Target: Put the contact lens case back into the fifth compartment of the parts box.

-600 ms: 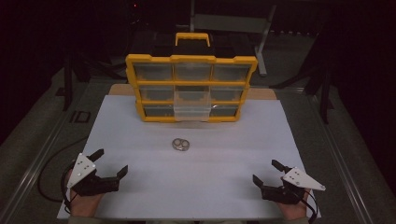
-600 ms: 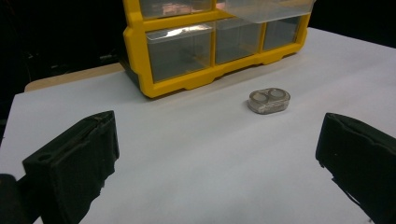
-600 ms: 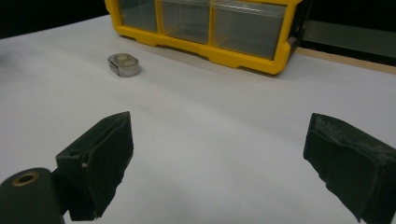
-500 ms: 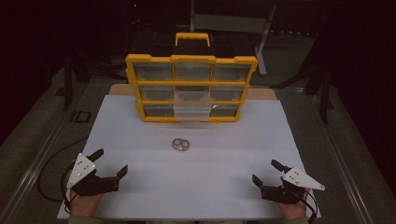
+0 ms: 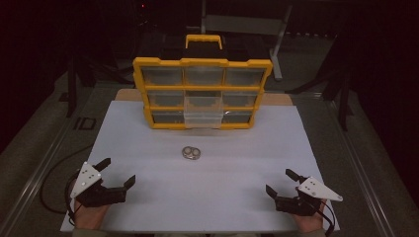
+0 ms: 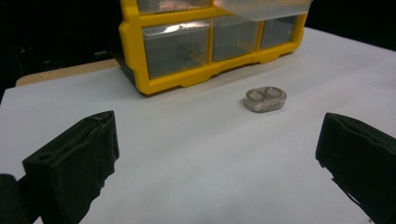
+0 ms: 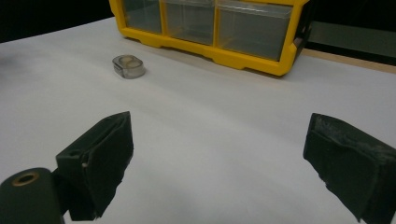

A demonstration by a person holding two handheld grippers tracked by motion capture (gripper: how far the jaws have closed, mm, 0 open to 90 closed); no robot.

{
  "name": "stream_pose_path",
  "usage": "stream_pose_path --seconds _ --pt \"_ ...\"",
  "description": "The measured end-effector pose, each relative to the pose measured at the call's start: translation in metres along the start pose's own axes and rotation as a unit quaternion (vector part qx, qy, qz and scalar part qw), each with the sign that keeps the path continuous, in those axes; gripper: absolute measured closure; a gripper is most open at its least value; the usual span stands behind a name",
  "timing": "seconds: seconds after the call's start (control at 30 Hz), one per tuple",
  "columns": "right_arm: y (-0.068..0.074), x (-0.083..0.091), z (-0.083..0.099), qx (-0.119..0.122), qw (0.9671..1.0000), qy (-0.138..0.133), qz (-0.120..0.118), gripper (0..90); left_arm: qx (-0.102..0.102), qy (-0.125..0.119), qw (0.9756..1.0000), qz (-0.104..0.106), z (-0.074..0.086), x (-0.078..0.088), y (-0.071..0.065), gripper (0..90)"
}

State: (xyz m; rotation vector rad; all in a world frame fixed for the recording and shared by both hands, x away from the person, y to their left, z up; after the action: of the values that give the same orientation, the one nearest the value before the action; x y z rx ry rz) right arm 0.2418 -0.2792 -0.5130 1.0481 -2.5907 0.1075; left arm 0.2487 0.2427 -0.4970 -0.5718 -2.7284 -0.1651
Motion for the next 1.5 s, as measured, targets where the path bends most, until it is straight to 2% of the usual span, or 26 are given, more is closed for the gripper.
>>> stream_pose_path --seconds 0.27,0.43,0.8,0.83,0.93,1.17,1.33,1.5 --pt "0.001 -0.002 0.000 0.002 1.0000 0.001 -0.004 8.5 -0.015 0.013 0.9997 0.015 -0.005 -0.005 -0.007 0.1" --pt "0.002 -0.003 0.000 0.002 1.0000 0.004 -0.006 8.5 -0.031 0.020 0.9991 0.023 -0.014 -0.010 -0.010 0.1" --pt "0.001 -0.004 0.002 -0.002 1.0000 0.008 -0.004 8.5 -0.038 0.033 0.9982 0.034 -0.025 -0.018 -0.009 0.0" --pt "0.000 -0.005 0.002 -0.003 0.9999 0.009 -0.005 8.5 -0.046 0.038 0.9975 0.037 -0.027 -0.021 -0.009 0.0" --pt "0.001 -0.005 0.002 -0.004 0.9999 0.010 -0.006 8.5 -0.051 0.044 0.9971 0.037 -0.030 -0.025 -0.009 0.0" --pt "0.000 -0.005 0.003 -0.006 0.9999 0.012 -0.006 8.5 -0.059 0.054 0.9960 0.041 -0.037 -0.035 -0.012 0.0" --pt "0.000 -0.005 0.003 -0.006 0.9999 0.012 -0.007 8.5 -0.064 0.059 0.9949 0.051 -0.041 -0.044 -0.014 0.0" --pt "0.000 -0.005 0.003 -0.008 0.9998 0.013 -0.009 8.5 -0.084 0.064 0.9925 0.061 -0.045 -0.052 -0.017 0.0"
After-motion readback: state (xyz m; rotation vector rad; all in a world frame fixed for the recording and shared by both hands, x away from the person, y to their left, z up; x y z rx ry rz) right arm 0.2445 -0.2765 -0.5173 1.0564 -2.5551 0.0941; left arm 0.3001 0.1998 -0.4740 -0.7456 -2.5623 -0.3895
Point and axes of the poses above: each handheld gripper's, and its own axes: x roughly backward along the jaws, z roughly out of its underside, y roughly to its left, the point moved 4 cm from there along -x, roughly forward along the jaws, and after that the axes turned 8 degrees about -z, right-handed, at the moved point
